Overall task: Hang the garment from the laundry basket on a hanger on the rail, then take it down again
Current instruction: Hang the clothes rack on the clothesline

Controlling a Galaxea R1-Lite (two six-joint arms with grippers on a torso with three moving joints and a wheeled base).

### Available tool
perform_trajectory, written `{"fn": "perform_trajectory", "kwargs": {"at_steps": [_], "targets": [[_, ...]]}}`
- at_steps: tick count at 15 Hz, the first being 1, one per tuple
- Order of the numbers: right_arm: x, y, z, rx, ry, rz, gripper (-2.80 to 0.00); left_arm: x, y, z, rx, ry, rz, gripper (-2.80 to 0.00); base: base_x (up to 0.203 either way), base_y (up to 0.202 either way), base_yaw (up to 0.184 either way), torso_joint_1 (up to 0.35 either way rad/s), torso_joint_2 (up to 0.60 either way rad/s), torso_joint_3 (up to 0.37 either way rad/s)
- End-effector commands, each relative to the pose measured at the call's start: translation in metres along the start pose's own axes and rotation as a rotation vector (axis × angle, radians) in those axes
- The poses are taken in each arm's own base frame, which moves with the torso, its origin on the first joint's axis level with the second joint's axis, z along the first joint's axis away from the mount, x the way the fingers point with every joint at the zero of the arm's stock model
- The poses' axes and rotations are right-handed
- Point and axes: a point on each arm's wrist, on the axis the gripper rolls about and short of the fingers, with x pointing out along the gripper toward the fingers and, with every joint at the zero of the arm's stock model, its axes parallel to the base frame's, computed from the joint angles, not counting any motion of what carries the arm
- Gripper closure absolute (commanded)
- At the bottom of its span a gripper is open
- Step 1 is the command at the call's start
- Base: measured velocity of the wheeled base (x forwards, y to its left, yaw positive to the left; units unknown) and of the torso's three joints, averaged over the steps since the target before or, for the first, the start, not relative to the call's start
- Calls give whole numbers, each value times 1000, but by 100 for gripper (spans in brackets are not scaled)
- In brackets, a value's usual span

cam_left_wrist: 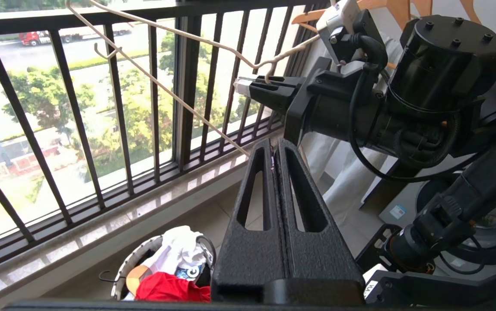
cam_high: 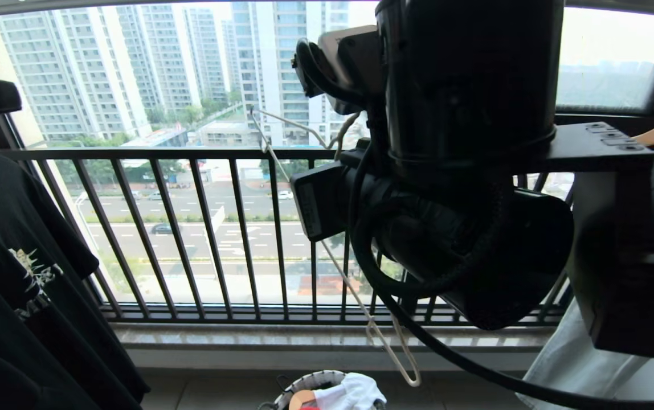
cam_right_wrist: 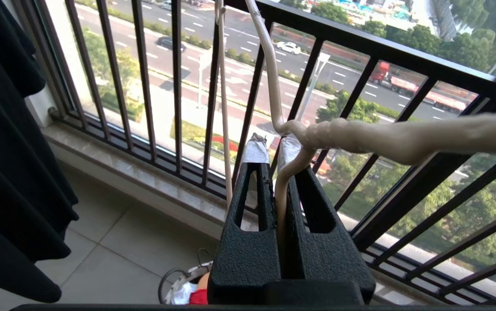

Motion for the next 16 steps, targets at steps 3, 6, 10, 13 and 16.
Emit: {"fn": "perform_trajectory", "kwargs": {"at_steps": [3,6,10,13,16], "targets": [[33,32,1,-41,-23,5,0,-10,-4,1,18,-26,-4,0,0,0,0,0,0,0],[45,42,11,-62,-68,0,0,-12,-4,1,29,-35,16,0,0,0,0,0,0,0],[60,56,15,-158,-146,-18,0,-21,-6,2,48,-67,52,0,0,0,0,0,0,0],[68,62,16,-199,-233,-38,0,-26,-7,2,64,-84,55,0,0,0,0,0,0,0],[69,62,20,-206,-301,7,0,-27,-8,2,65,-87,54,0,0,0,0,0,0,0]]}}
